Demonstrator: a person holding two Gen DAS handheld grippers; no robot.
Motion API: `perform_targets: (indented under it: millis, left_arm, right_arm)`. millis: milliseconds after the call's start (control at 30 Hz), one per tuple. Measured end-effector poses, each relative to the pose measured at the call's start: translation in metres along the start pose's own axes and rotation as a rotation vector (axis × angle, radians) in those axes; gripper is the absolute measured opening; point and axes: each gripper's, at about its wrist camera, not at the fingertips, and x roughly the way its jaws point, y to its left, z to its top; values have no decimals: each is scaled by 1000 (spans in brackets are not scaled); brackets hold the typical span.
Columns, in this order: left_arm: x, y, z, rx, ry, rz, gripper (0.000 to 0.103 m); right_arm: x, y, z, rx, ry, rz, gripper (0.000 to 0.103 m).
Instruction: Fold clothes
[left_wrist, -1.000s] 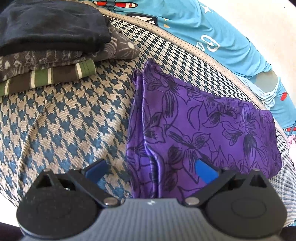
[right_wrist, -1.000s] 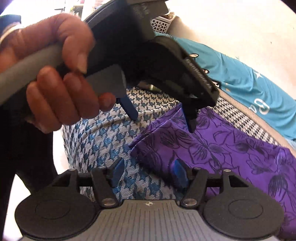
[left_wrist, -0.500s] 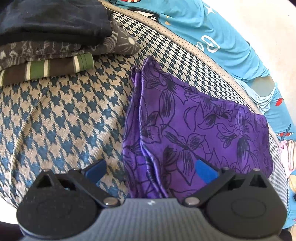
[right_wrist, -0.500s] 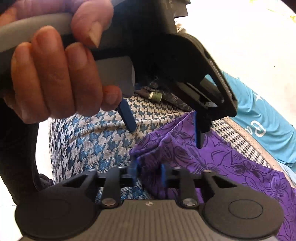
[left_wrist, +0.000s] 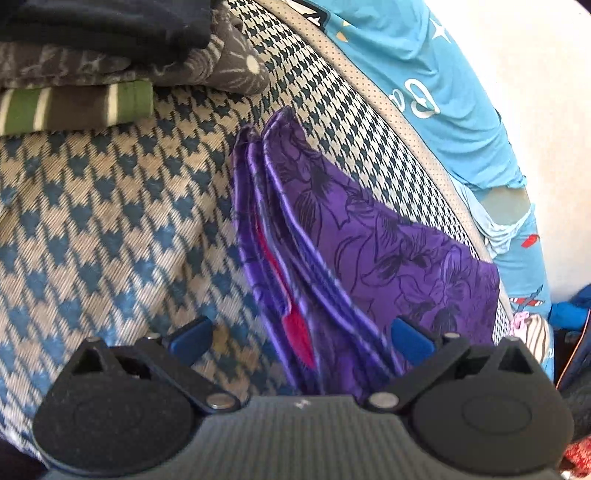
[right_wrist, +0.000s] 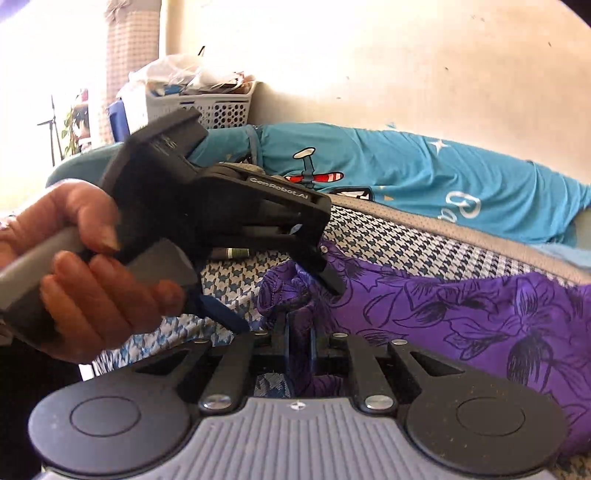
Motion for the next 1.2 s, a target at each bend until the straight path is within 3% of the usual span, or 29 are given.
perform_targets:
  millis: [200,300,400,467,567,633,900,1200]
  left_arm:
    - [21,-11,19,22,18,-16,101]
    - [27,-15,27,35,22,-18,94]
    - [33,-18,37,53,28,-10,74]
    - [37,-16,43,45,31,-6,51]
    - [39,-9,46,9,31,5,35]
    - [40,-7,45,-3,26,18,31]
    - [38,-7,44,-42,9,48,27]
    - [41,-11,45,-50,5,60,27]
  right_arm:
    - [-6,-1,1,-2,-5,0,10]
    - [-3,-4,0,1,-4,-9,10]
    - [-1,-7,-1,19,5,-10,10]
    - [1,-11,-2,45,13,-11,10]
    - [4,-19,-2,99,28,-10,10]
    - [7,-22,-3,116,37,-12,10]
    - [18,-12,-13,54,80,-21,14]
    - [15,-12,-16,58,100,-2,39]
